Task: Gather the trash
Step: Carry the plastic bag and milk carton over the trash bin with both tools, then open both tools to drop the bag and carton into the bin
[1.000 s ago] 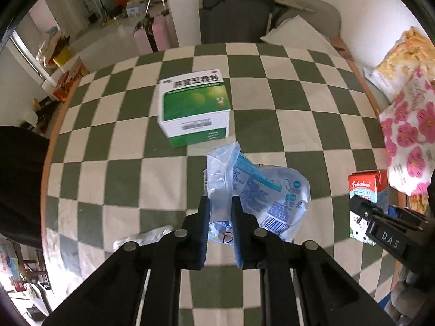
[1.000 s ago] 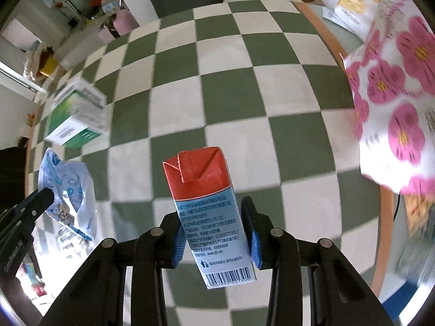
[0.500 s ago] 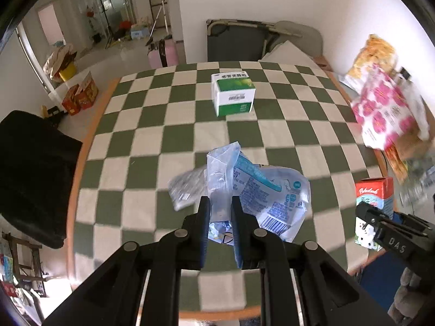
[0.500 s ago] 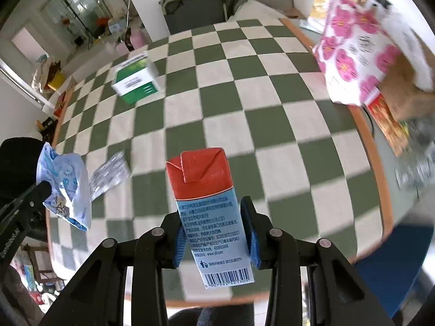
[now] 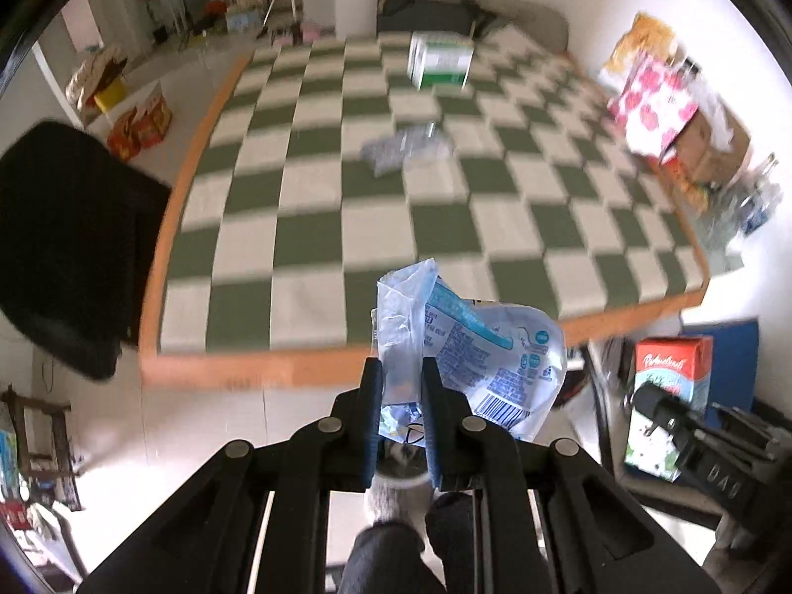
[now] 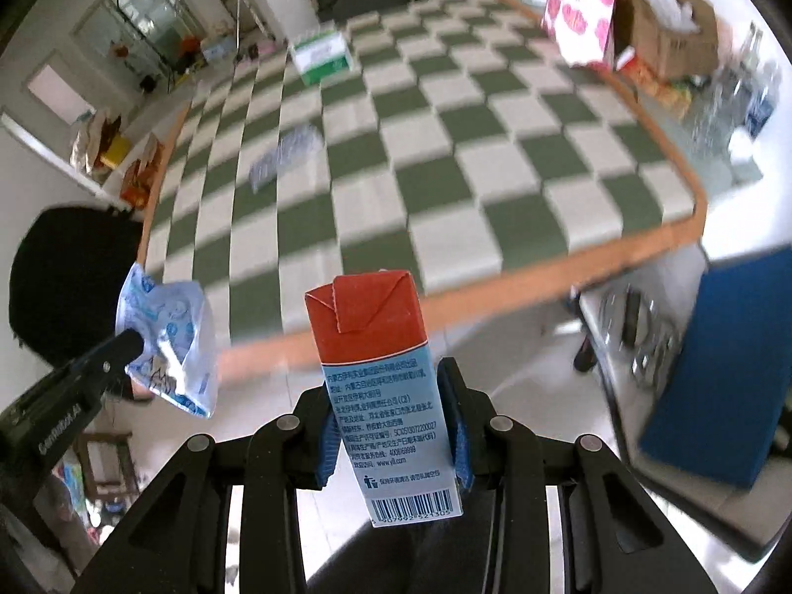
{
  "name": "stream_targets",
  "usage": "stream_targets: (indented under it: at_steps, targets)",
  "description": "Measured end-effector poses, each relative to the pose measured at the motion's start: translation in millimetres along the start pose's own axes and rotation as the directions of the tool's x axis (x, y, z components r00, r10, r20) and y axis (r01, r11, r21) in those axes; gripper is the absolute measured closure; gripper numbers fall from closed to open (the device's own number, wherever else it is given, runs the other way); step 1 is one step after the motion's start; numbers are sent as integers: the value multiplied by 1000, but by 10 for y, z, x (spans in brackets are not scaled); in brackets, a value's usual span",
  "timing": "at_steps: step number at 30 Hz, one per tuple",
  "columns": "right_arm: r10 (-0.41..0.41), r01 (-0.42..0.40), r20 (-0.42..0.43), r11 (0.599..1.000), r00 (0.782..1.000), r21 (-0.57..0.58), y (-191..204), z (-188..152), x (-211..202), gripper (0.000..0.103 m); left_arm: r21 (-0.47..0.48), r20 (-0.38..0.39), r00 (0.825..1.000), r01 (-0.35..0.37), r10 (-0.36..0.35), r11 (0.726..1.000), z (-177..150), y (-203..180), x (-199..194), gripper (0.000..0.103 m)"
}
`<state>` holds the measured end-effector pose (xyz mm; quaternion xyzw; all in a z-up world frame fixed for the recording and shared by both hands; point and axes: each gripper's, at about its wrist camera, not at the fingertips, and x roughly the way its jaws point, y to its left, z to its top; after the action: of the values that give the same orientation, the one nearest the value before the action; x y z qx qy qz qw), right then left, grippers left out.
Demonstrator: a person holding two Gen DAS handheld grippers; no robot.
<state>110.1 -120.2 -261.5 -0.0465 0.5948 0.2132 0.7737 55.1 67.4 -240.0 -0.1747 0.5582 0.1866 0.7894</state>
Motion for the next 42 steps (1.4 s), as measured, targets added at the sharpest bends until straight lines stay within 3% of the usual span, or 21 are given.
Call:
stream_targets:
  at_steps: [5, 9, 13, 20, 23, 25, 27, 28, 30, 32, 35, 38, 42]
  targets:
    - [25, -26, -156, 1000, 988, -7, -102, -528, 624, 65, -43, -146, 989, -10, 3, 999, -472, 116, 660, 91]
    - [29, -33, -253, 999, 967, -12, -244, -798, 1307, 65, -105, -267, 963, -8, -20, 994, -788, 217, 1475, 91]
    - [26, -30, -343, 1000, 939, -8, -446, -1032, 2222, 65, -151, -385, 922, -21, -40, 988, -1166, 306, 2477, 90]
    - [68, -68, -448, 998, 892, 17, -734, -1345, 3703, 65, -206, -467, 880, -21, -79, 978, -1594, 401, 3754, 88]
    - [66, -79, -480, 997, 875, -6, -768, -1450, 4218, 65, -259, -477, 874, -34, -97, 965, -1681, 515, 4070, 86]
    - [68, -91, -509, 996, 858, -21, -754, -1515, 4550, 65, -285, -481, 872, -52, -96, 957, -1730, 607, 4197, 68]
    - [70, -97, -522, 995, 850, -24, -745, -1569, 4759, 64, -284, -481, 873, -71, -78, 956, -1766, 673, 4233, 24]
    - [65, -97, -531, 995, 845, -33, -739, -1604, 4861, 61, -271, -480, 875, -87, -57, 959, -1779, 702, 4251, 18]
    - [62, -103, -548, 994, 834, -44, -723, -1646, 4996, 26, -252, -487, 873, -108, -29, 962, -1805, 770, 4240, 3]
    - [91, -131, -558, 991, 825, -32, -718, -1703, 5042, 12, -233, -493, 870, -141, 9, 962, -1846, 827, 4218, 2]
    - [36, -101, -557, 991, 830, -87, -685, -1776, 5039, 2, -220, -481, 876, -171, 46, 960, -1882, 884, 4103, 2]
    - [-57, -37, -519, 985, 853, -168, -632, -1805, 4960, 0, -193, -467, 880, -195, 85, 962, -1896, 894, 3983, 2]
    - [-120, 17, -470, 976, 875, -217, -608, -1762, 4753, 0, -170, -443, 888, -219, 124, 961, -1886, 859, 3699, 2]
